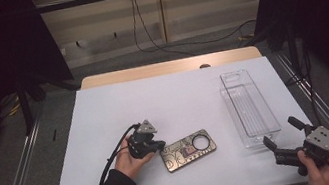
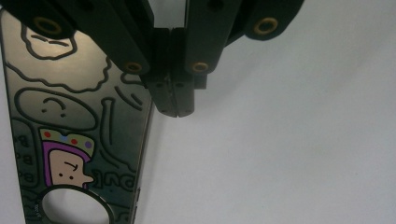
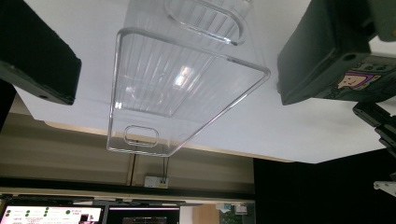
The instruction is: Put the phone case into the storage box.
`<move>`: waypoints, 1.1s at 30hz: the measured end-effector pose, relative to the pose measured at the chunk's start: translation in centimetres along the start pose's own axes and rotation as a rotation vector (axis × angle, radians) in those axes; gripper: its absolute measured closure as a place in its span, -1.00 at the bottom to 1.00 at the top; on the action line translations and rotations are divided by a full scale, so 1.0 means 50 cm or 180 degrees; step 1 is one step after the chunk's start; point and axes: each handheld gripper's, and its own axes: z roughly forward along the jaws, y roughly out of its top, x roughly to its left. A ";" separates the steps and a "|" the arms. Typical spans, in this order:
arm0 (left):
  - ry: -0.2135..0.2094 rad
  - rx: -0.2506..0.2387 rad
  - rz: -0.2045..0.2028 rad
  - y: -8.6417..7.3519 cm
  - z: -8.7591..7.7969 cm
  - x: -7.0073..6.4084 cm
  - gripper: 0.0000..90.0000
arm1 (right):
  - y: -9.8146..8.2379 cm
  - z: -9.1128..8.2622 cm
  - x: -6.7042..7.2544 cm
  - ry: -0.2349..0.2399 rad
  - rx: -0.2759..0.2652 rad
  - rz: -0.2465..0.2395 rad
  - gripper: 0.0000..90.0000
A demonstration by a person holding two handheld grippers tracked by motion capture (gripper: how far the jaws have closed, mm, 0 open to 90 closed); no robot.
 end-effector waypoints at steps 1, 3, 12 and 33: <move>0.0000 0.0033 0.0034 0.000 -0.002 0.000 1.00 | 0.000 0.000 0.000 -0.0005 0.0001 0.0000 -1.00; -0.0001 0.0048 0.0083 -0.002 -0.004 -0.003 1.00 | 0.000 0.000 -0.001 -0.0007 0.0003 0.0008 -1.00; -0.0007 0.0002 0.0057 -0.014 -0.011 -0.018 1.00 | 0.000 0.000 0.000 -0.0021 -0.0008 0.0012 -1.00; -0.0048 -0.0017 0.0149 -0.023 -0.014 -0.041 1.00 | 0.000 0.000 0.000 -0.0020 -0.0004 0.0015 -1.00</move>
